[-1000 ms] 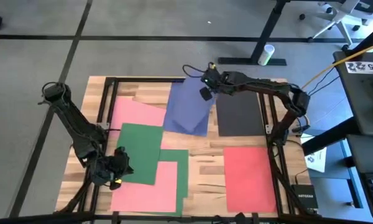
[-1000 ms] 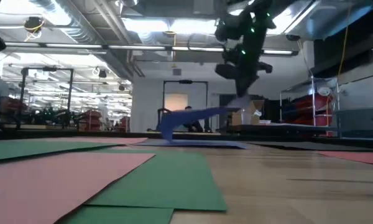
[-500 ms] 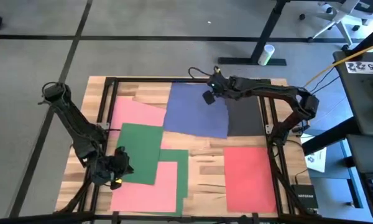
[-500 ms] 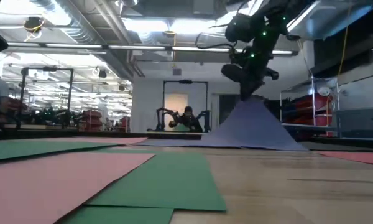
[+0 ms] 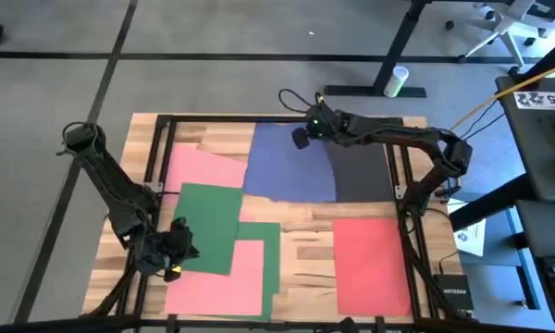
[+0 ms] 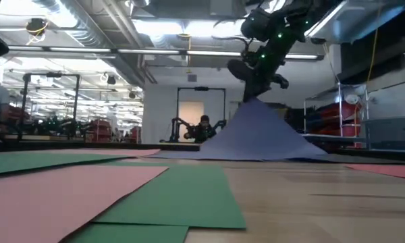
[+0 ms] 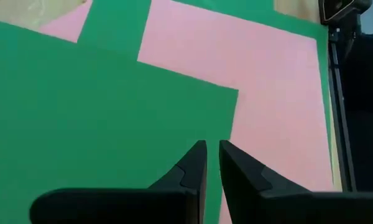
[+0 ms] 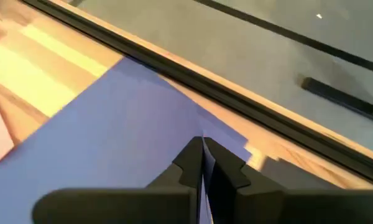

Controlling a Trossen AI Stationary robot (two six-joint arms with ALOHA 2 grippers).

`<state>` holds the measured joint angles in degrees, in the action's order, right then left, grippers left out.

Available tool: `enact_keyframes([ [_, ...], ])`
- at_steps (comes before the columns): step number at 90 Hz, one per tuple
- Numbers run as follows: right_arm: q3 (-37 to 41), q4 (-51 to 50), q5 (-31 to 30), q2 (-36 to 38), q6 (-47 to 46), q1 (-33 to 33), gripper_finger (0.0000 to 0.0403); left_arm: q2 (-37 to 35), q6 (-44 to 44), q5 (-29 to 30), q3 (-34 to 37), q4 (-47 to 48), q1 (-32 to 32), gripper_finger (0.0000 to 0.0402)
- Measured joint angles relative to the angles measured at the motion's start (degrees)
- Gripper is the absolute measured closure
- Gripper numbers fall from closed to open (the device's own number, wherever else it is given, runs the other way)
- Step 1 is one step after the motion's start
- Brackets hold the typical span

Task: Organize paper
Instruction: Stack the blue paper on top of the other blue papers on the table

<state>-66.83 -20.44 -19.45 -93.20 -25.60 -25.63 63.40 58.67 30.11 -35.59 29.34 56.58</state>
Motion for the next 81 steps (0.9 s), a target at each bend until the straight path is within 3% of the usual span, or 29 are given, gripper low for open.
enact_keyframes([
  [19, -0.02, 4.67, -0.74, -3.43, -5.37, 0.74, 0.0403, 0.17, 0.06, 0.02, 1.29, -2.46, 0.00, 0.0374],
  [33, -0.02, 4.81, -5.02, -5.27, -9.45, 0.92, 0.0403, 0.20, 0.85, 0.02, 1.91, -3.00, 0.02, 0.0374],
  [81, -0.02, 7.17, -9.61, -7.22, -20.58, 0.34, 0.0403, 0.20, 0.81, 0.00, 1.97, -3.02, 0.07, 0.0374],
])
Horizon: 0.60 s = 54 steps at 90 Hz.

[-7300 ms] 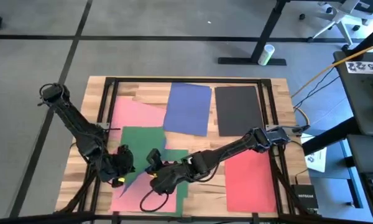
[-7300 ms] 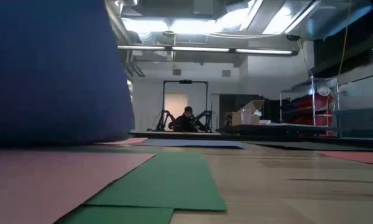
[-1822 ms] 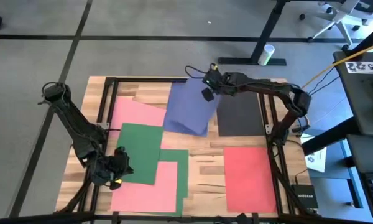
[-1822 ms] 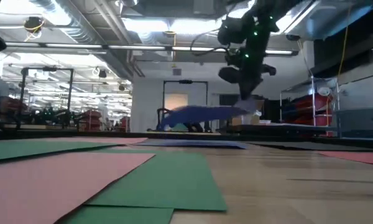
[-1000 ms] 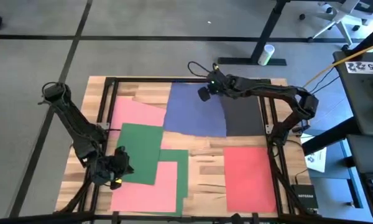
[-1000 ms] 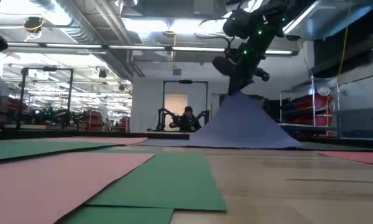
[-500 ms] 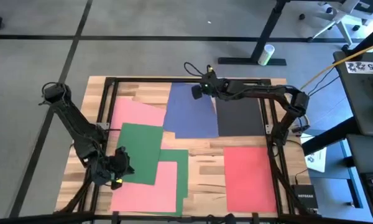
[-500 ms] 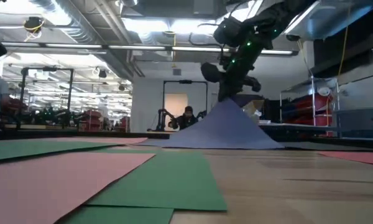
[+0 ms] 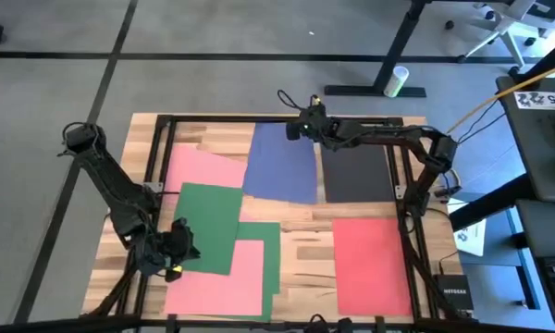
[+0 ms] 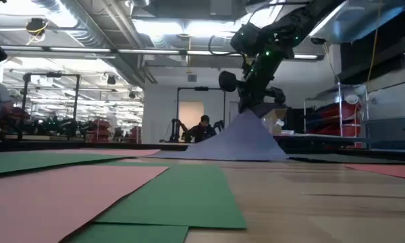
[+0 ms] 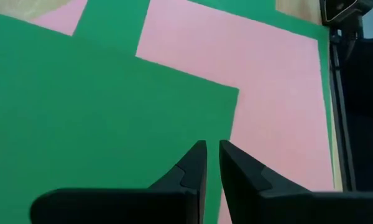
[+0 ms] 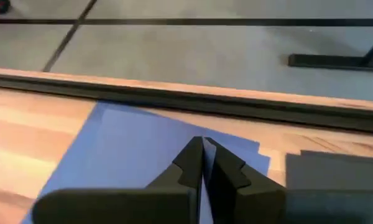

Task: Organize paper
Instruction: Stack the blue paper on top of the other blue papers on the table

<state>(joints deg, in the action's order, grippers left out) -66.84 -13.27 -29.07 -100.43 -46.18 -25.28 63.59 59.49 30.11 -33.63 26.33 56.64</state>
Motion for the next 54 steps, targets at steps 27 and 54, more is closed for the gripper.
enact_keyframes([
  [27, 0.02, 2.41, 1.47, -1.20, -0.90, -0.71, 0.0403, 0.07, -0.74, -0.02, 0.00, 0.03, 0.00, 0.0374],
  [54, -0.02, 6.41, 3.40, -2.33, -0.02, -1.40, 0.0403, 0.15, -0.77, -0.02, 0.00, -0.37, 0.00, 0.0374],
])
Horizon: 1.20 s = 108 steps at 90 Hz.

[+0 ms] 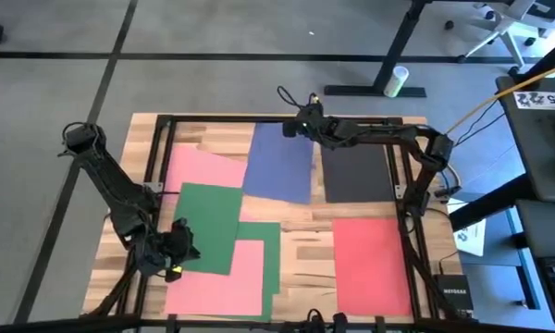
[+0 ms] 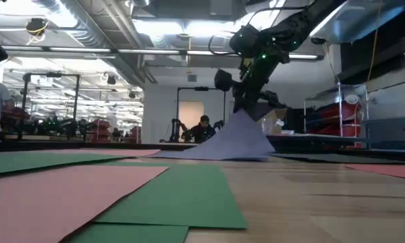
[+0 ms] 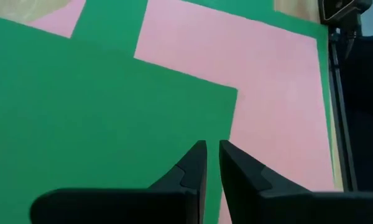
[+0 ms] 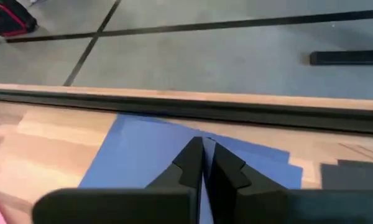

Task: Organize paper
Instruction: Stack the blue paper on top of the other blue papers on the table

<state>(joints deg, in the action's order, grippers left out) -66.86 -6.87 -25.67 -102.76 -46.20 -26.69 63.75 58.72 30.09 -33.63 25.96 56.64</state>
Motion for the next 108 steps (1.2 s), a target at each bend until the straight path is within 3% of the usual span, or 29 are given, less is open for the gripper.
enact_keyframes([
  [72, 0.01, 0.85, -1.79, -2.60, 0.36, 0.01, 0.0399, 0.02, 0.03, 0.00, 0.00, -0.05, 0.00, 0.0374],
  [108, 0.01, 0.78, -2.23, -2.60, 2.15, 0.01, 0.0297, 0.02, 0.04, 0.00, 0.01, -0.05, 0.00, 0.0374],
])
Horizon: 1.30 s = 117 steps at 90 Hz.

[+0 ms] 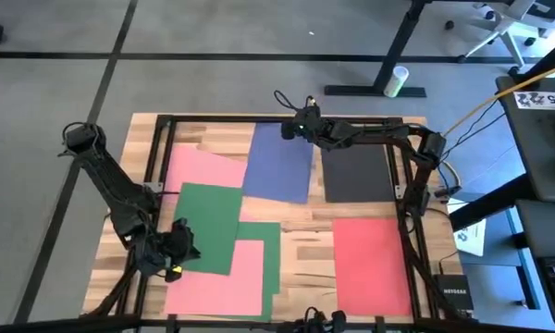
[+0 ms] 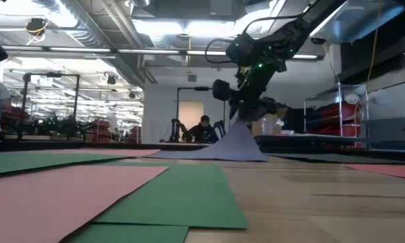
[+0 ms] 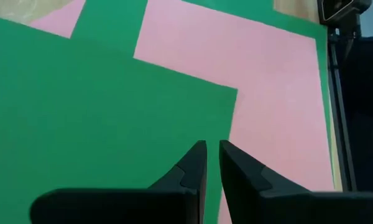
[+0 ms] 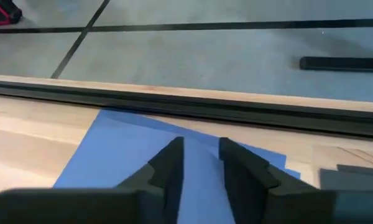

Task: Organize paper
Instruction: Stack the blue paper on top of the other blue papers on the table

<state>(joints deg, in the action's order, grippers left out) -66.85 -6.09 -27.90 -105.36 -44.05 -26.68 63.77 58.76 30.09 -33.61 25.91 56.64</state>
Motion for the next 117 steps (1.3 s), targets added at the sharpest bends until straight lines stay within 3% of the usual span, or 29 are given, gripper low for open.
enact_keyframes([
  [19, 0.00, -0.02, -0.17, 0.02, 0.02, 0.00, 0.0270, 0.00, 0.66, -0.01, -0.01, 0.01, 0.01, 0.0374],
  [78, 0.00, -1.83, -0.36, 0.07, 6.77, 0.01, 0.0263, 0.00, 0.66, -0.02, -0.01, 0.02, 0.02, 0.0374],
  [117, 0.00, -6.51, -3.91, 0.07, 7.52, 0.00, 0.0174, 0.02, -0.21, -0.02, -0.01, 0.25, -0.02, 0.0374],
])
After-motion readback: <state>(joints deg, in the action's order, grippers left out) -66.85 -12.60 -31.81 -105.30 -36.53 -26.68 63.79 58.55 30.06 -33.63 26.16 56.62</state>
